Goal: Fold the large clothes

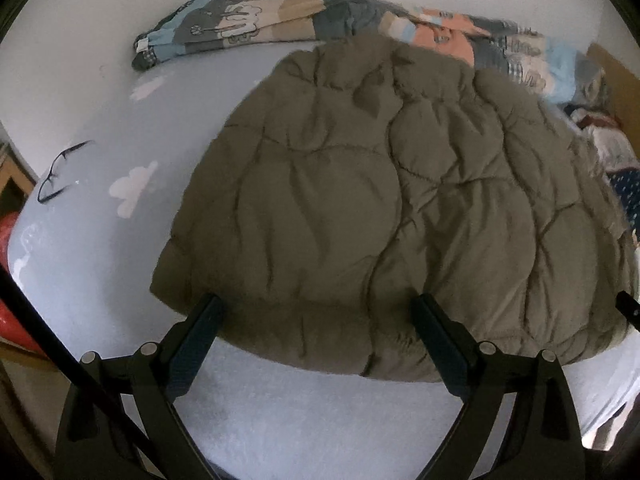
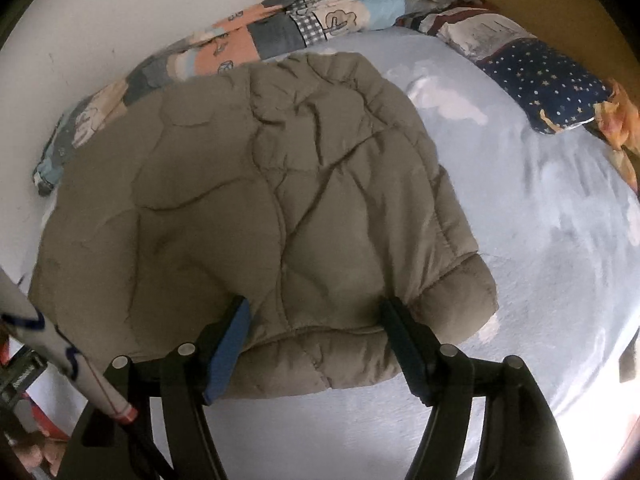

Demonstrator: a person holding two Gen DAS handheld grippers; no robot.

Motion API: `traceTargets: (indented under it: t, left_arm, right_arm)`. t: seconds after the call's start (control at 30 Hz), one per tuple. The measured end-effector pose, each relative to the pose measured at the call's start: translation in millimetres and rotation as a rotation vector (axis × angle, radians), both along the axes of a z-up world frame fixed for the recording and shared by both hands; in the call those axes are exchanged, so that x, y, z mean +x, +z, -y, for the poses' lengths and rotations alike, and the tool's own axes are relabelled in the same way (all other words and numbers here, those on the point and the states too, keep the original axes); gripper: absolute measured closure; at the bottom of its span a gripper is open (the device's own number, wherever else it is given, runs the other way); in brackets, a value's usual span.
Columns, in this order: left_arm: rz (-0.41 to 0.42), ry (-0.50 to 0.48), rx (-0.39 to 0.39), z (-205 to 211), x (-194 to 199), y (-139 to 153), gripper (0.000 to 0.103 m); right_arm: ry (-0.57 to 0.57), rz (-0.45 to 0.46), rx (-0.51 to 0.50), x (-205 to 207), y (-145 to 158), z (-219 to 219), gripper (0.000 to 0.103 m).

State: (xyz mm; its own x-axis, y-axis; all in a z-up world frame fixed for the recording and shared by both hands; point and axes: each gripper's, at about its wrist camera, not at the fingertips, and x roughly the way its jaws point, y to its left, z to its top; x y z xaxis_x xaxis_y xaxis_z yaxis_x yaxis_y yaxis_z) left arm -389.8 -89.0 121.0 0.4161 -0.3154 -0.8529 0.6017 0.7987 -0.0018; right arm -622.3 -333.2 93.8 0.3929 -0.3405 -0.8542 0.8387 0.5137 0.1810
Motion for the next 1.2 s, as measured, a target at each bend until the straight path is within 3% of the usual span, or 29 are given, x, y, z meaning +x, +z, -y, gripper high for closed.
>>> traceTargets:
  t: [0.13, 0.37, 0.53, 0.63, 0.8, 1.03, 1.2]
  left_arm:
    - [0.089, -0.023, -0.127, -22.0, -22.0, 7.8, 0.008]
    - [0.12, -0.055, -0.137, -25.8, -29.7, 2.5, 0.008]
    - [0.151, -0.044, -0.079, -14.3, -23.8, -7.7, 0.008]
    - [0.153, -0.039, -0.062, -8.7, -20.2, -15.5, 0.008]
    - [0.201, -0.042, -0.031, -0.2, -20.4, -24.3, 0.004]
    - [0.228, -0.012, -0.015, 9.1, -17.8, -34.6, 0.0]
    - [0.247, 0.004, -0.02, 10.6, -20.6, -33.5, 0.0]
  right_arm:
    - [0.02, 0.095, -0.083, -9.5, 25.7, -19.1, 0.028]
    - [0.036, 0.161, -0.093, -35.2, 36.4, -44.4, 0.028]
    - [0.008, 0.113, -0.152, -30.6, 44.5, -36.2, 0.028]
    - [-0.022, 0.084, -0.168, -28.5, 33.2, -23.5, 0.028]
    - [-0.065, 0.031, -0.039, -21.0, -6.3, -0.8, 0.028]
    - [0.005, -0.077, -0.151, 5.4, -10.6, -5.3, 0.023]
    - [0.018, -0.106, -0.176, 9.6, -9.0, -8.5, 0.023]
